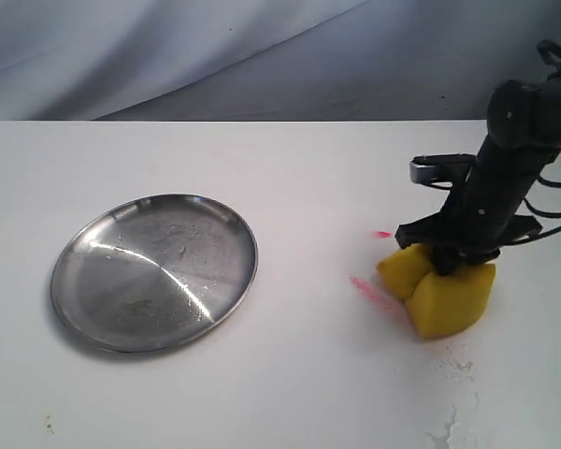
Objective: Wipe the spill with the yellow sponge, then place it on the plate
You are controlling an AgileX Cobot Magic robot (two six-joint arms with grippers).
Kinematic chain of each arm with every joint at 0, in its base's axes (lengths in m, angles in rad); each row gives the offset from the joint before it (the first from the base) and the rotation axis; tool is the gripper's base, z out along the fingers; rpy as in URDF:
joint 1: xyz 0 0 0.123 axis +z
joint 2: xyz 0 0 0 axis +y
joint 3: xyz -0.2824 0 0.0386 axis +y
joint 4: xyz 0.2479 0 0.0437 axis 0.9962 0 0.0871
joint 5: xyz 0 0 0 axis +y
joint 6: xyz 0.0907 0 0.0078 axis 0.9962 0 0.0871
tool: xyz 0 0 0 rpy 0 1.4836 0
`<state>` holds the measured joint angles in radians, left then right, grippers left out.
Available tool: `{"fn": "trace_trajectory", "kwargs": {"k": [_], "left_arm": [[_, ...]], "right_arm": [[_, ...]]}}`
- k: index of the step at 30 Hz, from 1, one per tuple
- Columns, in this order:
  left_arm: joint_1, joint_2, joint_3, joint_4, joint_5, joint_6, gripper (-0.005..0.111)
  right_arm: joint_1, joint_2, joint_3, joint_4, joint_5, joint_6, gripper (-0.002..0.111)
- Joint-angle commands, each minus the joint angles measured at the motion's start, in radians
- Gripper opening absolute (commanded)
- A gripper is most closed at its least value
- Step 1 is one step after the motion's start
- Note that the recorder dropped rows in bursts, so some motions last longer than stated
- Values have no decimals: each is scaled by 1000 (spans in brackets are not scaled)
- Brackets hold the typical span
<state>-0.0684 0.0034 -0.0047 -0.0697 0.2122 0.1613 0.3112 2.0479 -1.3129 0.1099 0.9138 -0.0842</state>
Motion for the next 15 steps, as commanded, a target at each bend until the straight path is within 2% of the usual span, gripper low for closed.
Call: {"fn": "trace_trajectory", "kwargs": {"k": [1,9,15], "left_arm": [[-1,-3,5,1,-7,-2,0],[-1,-3,5,1,-7,-2,0],[-1,-3,5,1,-7,-2,0]], "right_arm": [[-42,116,-193,-98,50,22,0],[41,323,-604,-22,250,32,0],[193,375,-690,-16,278,32,0]]}}
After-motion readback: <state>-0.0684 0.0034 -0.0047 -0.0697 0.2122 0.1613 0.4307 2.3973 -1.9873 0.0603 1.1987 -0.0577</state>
